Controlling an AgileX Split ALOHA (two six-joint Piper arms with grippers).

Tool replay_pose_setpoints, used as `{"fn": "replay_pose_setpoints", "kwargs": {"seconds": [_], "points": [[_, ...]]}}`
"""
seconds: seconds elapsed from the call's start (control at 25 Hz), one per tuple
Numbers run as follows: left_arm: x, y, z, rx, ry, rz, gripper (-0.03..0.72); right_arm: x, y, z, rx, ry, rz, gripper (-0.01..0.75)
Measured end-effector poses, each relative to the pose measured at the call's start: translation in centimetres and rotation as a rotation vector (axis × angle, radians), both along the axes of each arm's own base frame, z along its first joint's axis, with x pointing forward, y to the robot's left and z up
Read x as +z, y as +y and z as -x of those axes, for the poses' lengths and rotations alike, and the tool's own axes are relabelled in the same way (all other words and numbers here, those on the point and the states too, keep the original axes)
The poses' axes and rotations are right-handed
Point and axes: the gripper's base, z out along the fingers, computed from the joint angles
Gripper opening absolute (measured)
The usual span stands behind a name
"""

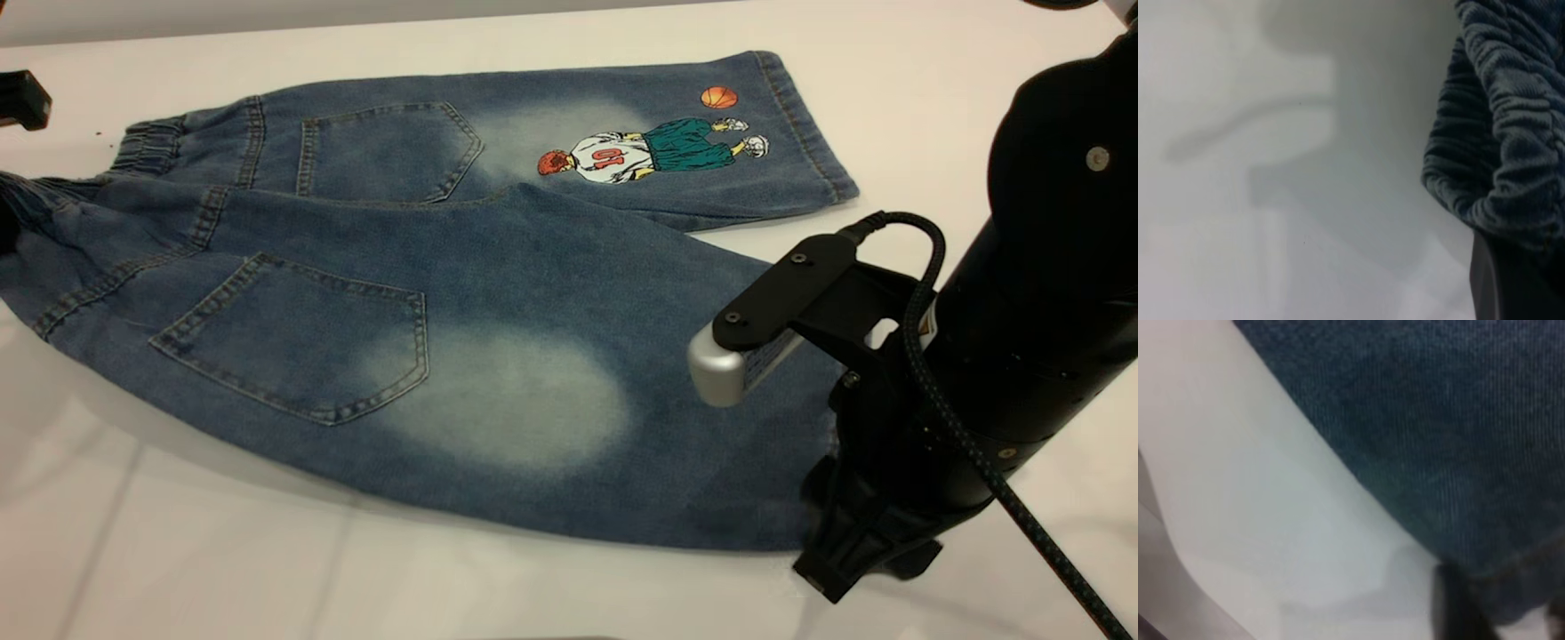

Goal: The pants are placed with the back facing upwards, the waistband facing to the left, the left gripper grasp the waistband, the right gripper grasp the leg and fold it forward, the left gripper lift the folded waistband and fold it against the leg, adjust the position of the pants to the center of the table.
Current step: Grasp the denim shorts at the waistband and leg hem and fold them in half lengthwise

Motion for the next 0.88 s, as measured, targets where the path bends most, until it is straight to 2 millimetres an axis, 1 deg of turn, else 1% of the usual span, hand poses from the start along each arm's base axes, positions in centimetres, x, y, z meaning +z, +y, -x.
{"fn": "replay_pose_setpoints", "kwargs": {"seconds": [0.12,0.16,0.28,0.36,0.44,0.56,0.64,0.76,0.88], "points": [[0.0,0.0,0.0,0.000,0.000,0.000,0.048,0.0,0.0,0.0,0.001,0.000,0.000,0.069],[0.0,0.0,0.0,0.000,0.000,0.000,0.048,0.0,0.0,0.0,0.001,-0.001,0.000,0.043],[0.0,-0.1,0.0,0.012,-0.001,0.013,0.048,0.3,0.3,-0.2,0.007,0.015,-0.006,0.023],[0.0,-0.2,0.0,0.033,-0.003,0.034,0.048,1.1,0.8,-0.4,0.022,0.030,-0.020,0.022],[0.0,-0.3,0.0,0.059,-0.005,0.061,0.048,2.8,1.4,-0.9,0.033,0.018,-0.055,0.022],[0.0,-0.5,-0.1,0.093,-0.007,0.098,0.048,6.4,2.3,-1.9,0.044,-0.059,-0.133,0.022],[0.1,-0.6,-0.2,0.112,-0.014,0.117,0.048,8.7,2.3,-2.7,0.032,-0.113,-0.178,0.024],[0.5,-0.8,-0.6,0.141,-0.038,0.148,0.048,11.2,1.4,-4.4,-0.019,-0.173,-0.224,0.025],[1.4,-0.9,-1.5,0.170,-0.082,0.178,0.048,12.6,0.1,-6.4,-0.087,-0.207,-0.245,0.025]]}}
